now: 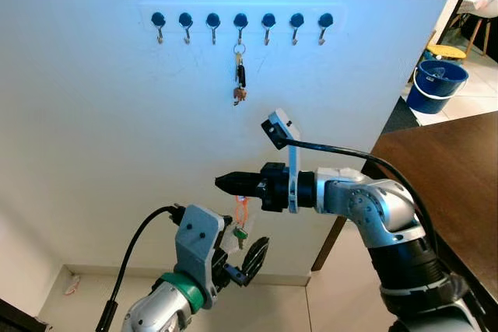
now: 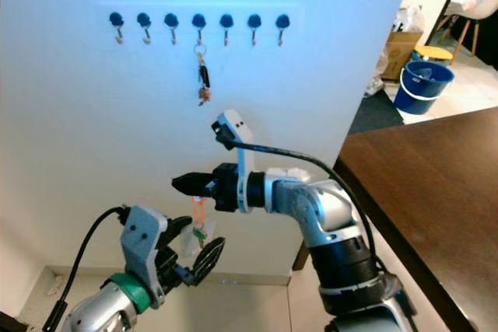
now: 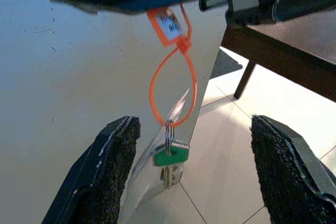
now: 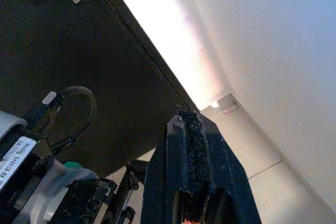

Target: Hang keys on a hook

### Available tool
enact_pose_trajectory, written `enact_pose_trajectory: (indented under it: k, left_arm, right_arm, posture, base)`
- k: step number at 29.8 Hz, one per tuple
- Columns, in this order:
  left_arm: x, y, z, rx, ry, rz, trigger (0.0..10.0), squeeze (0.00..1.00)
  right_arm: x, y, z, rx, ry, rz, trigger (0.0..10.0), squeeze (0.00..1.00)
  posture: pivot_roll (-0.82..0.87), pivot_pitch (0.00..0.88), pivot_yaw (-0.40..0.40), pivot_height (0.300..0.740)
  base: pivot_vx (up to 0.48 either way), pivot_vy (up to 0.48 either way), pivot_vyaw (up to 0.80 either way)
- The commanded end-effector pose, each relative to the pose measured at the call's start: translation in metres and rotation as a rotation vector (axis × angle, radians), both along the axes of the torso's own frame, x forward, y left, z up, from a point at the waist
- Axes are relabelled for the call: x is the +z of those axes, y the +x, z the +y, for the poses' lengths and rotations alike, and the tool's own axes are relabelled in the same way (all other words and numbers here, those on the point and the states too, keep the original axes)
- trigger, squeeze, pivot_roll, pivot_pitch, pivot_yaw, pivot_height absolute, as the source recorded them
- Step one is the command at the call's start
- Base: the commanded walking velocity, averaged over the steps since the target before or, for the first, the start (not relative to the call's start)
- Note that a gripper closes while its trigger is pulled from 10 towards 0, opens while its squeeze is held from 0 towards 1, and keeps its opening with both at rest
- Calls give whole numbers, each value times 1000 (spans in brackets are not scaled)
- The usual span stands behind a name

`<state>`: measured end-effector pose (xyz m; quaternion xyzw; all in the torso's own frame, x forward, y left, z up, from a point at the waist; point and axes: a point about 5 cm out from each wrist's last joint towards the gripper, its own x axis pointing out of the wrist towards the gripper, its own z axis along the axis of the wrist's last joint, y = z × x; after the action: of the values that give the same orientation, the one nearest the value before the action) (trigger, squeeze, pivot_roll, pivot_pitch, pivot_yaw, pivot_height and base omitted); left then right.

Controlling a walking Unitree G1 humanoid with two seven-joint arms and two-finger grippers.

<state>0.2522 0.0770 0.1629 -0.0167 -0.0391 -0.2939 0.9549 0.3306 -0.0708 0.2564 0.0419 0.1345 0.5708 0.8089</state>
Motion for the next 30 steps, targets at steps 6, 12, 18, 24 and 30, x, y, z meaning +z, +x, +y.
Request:
enact_pose_trajectory:
  k: [6, 12, 18, 24, 30]
  left_arm:
    - [-4, 1, 0, 13, 9, 21, 10000, 0]
    - [-3, 1, 0, 15, 5, 16, 10000, 0]
    - [-1, 0, -1, -5, -12, 12, 10000, 0]
    - [-1, 0, -3, -19, -10, 14, 3137, 0]
    - [-1, 0, -5, -27, -8, 13, 1765, 0]
  right_arm:
    - [3, -3, 7, 28, -13, -14, 10000, 0]
    - [2, -3, 7, 27, -16, -14, 10000, 0]
    - [1, 0, 8, 9, -20, -16, 10000, 0]
    - [1, 1, 9, -5, -17, -16, 10000, 0]
    - [2, 2, 9, -7, -14, -16, 10000, 0]
  posture:
    - [-128, 175, 113, 740]
    - [-128, 175, 113, 740]
    - [-123, 179, 112, 740]
    - [-124, 182, 115, 740]
    - [-124, 182, 115, 740]
  base:
    - [0, 0, 0]
    - [0, 0, 0]
    - [0, 0, 0]
    - [0, 0, 0]
    - [0, 0, 0]
